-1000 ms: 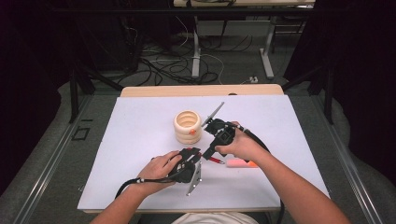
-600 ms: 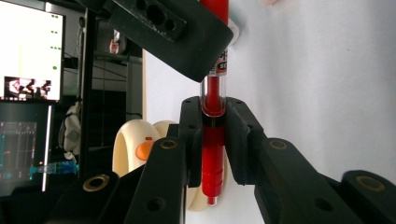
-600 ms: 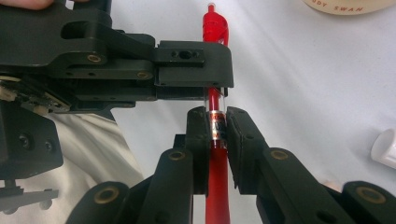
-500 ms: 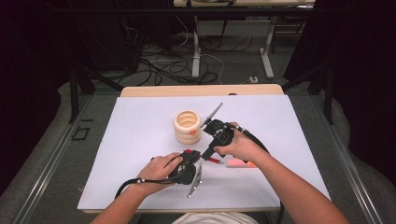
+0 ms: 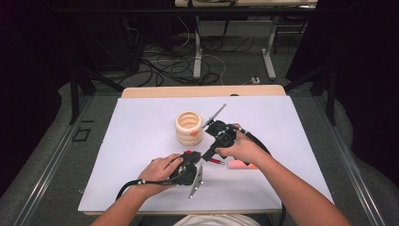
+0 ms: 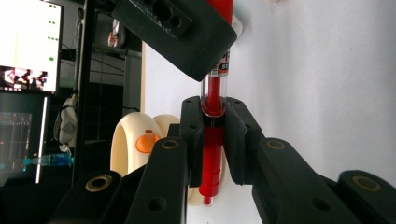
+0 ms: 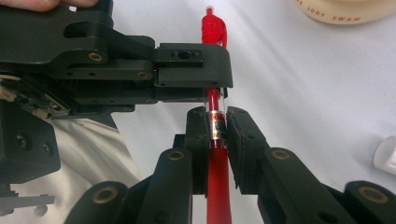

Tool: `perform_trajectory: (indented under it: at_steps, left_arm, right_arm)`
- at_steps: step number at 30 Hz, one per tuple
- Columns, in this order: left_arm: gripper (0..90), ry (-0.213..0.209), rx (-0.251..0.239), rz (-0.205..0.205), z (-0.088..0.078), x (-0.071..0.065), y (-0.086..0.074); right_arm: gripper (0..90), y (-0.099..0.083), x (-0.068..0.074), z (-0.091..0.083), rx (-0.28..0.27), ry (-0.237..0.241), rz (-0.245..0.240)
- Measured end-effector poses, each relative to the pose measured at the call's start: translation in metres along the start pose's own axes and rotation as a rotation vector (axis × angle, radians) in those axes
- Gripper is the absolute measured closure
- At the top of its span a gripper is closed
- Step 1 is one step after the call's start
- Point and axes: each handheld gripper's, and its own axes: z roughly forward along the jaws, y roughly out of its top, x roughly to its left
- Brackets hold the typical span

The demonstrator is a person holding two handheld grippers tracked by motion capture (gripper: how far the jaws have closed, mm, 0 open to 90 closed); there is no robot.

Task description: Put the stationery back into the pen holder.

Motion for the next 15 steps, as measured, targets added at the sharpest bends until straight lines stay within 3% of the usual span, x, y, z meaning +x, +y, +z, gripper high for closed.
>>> perform_trajectory:
  at_steps: [5,7,9,10,15]
  left_arm:
    - [79.8,-0.01,0.006,-0.028,0.0,0.002,-0.002]
    - [79.8,-0.012,0.009,-0.03,0.0,0.002,-0.002]
    - [79.8,-0.016,0.011,-0.035,0.0,0.002,-0.003]
    - [79.9,-0.016,0.009,-0.039,0.001,0.002,-0.003]
    - [79.9,-0.029,0.03,-0.056,0.001,0.003,-0.006]
  right_arm:
    - [70.5,-0.002,-0.001,-0.002,-0.014,0.002,0.005]
    - [68.0,-0.005,-0.001,-0.001,-0.053,0.003,0.009]
    - [65.6,-0.006,0.0,-0.004,-0.037,0.009,0.02]
    - [65.1,-0.006,-0.002,-0.005,-0.041,0.01,-0.003]
    - [61.3,-0.011,-0.004,-0.008,-0.071,-0.015,-0.014]
